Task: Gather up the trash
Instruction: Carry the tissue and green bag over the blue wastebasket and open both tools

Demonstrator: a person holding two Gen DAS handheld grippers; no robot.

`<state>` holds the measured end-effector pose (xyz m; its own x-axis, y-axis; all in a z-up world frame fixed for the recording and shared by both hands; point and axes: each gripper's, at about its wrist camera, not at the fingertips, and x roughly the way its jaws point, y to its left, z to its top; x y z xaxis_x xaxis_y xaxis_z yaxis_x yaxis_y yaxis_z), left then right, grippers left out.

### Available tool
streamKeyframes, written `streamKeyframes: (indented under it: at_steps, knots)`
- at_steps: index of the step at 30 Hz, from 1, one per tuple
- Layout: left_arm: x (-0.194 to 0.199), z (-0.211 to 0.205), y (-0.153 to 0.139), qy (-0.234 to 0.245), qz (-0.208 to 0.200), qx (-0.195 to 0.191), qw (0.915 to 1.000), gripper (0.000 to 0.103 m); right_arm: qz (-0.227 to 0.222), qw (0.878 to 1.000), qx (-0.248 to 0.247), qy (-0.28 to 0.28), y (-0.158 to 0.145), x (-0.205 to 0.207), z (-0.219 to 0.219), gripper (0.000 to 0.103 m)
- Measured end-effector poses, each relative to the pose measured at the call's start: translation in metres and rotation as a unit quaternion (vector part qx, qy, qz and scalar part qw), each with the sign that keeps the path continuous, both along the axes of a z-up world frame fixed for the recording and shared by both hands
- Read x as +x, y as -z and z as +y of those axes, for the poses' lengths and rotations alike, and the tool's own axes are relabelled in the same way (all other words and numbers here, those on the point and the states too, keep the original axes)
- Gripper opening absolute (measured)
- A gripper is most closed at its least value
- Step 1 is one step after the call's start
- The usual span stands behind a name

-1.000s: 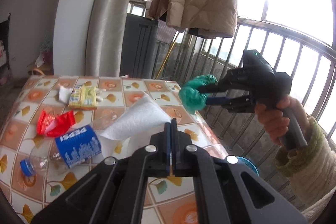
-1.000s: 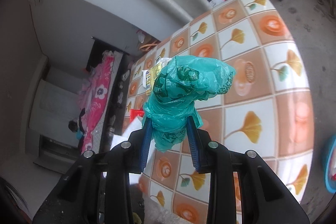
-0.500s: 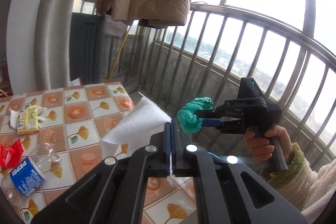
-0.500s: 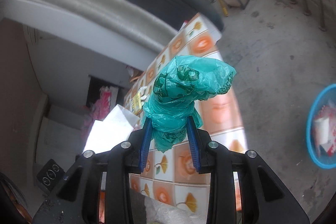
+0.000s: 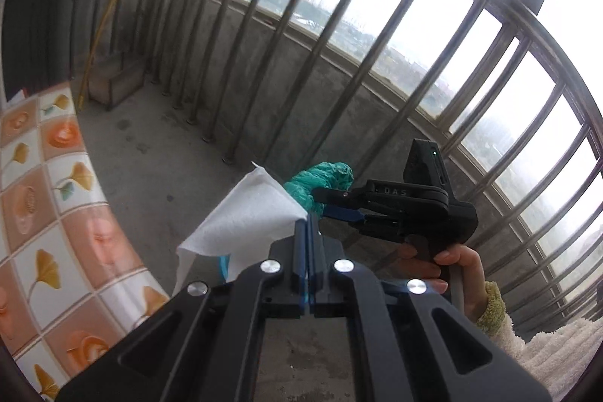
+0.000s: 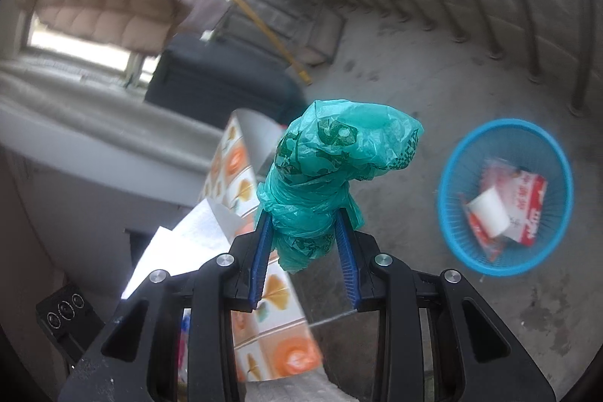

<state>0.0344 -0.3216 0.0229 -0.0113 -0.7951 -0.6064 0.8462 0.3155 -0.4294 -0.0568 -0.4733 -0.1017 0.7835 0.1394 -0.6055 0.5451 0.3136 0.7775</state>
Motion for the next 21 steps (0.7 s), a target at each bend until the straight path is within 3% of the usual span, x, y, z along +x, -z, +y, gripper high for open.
streamKeyframes:
  at_steps: [8,15,16,17,19,21]
  knots:
    - [-0.023,-0.111,0.091,0.057,0.062,0.094,0.9920,0.000,0.054,0.994,0.057,0.073,0.064,-0.061,-0.043,0.032]
    - [-0.043,-0.175,0.146,0.089,0.066,0.149,0.9826,0.001,0.077,0.987,0.093,0.104,0.115,-0.091,-0.069,0.035]
    - [-0.043,-0.183,0.151,0.091,0.068,0.153,0.9817,0.007,0.077,0.987,0.097,0.105,0.123,-0.091,-0.073,0.035]
    - [-0.042,-0.190,0.156,0.088,0.067,0.162,0.9807,0.025,0.083,0.985,0.104,0.109,0.133,-0.094,-0.076,0.038]
    - [-0.039,-0.197,0.158,0.073,0.053,0.175,0.9803,0.046,0.098,0.983,0.109,0.110,0.147,-0.097,-0.080,0.045]
    - [-0.028,-0.190,0.152,0.057,0.044,0.170,0.9828,0.052,0.124,0.980,0.105,0.112,0.162,-0.097,-0.083,0.054]
